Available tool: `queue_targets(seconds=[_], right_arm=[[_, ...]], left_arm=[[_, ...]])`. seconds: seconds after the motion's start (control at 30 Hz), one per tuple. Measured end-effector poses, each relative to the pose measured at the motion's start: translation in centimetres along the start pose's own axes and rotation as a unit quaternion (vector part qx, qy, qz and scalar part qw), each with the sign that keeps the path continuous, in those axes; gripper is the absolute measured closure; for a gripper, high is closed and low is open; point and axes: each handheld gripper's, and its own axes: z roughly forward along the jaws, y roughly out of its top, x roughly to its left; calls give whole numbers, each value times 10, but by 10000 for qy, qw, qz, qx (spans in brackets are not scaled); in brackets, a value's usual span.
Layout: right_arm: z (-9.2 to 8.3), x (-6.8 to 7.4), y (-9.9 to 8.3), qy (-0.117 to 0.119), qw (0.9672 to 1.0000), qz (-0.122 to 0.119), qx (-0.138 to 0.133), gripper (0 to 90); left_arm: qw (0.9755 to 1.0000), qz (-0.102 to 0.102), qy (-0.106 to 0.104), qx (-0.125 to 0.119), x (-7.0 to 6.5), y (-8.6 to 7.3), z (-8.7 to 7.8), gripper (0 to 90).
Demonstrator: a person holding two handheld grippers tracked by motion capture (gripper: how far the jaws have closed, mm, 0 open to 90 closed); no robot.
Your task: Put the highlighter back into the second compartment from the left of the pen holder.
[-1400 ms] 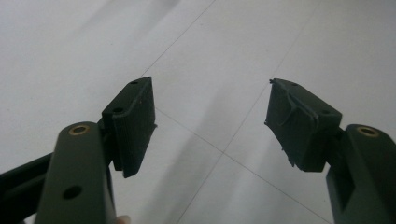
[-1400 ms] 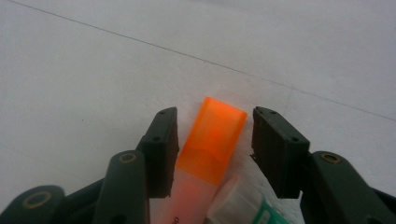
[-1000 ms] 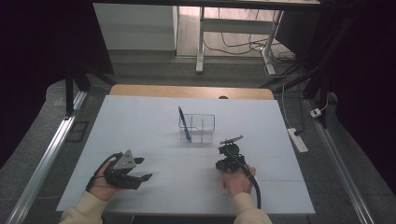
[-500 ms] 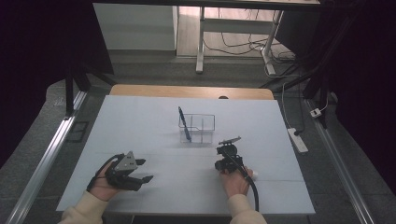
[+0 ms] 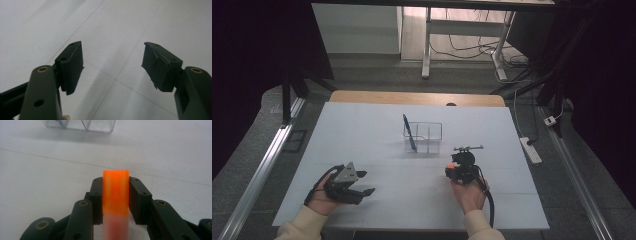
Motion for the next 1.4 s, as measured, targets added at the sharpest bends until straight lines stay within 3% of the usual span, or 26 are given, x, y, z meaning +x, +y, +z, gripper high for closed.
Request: queue_targets(seconds=[0.17, 0.3, 0.7, 1.03, 1.4], right_arm=[[-9, -5, 2, 272, 9990, 32, -360, 669], [-14, -4, 3, 505, 9970, -77, -583, 668], [-17, -4, 8, 1093, 9872, -412, -1082, 668], [-16, -4, 11, 1558, 9740, -619, -1522, 668], [-20, -8, 11, 1934, 9546, -978, -2045, 668]], left_arm=[[10000, -30, 51, -1, 0, -2, -1, 326], [9999, -99, 96, -59, 1, -3, -4, 326], [9989, -380, 179, -228, 2, -10, -8, 323], [9976, -547, 245, -347, 3, -11, -11, 322], [9957, -741, 335, -440, 5, -13, -12, 321]])
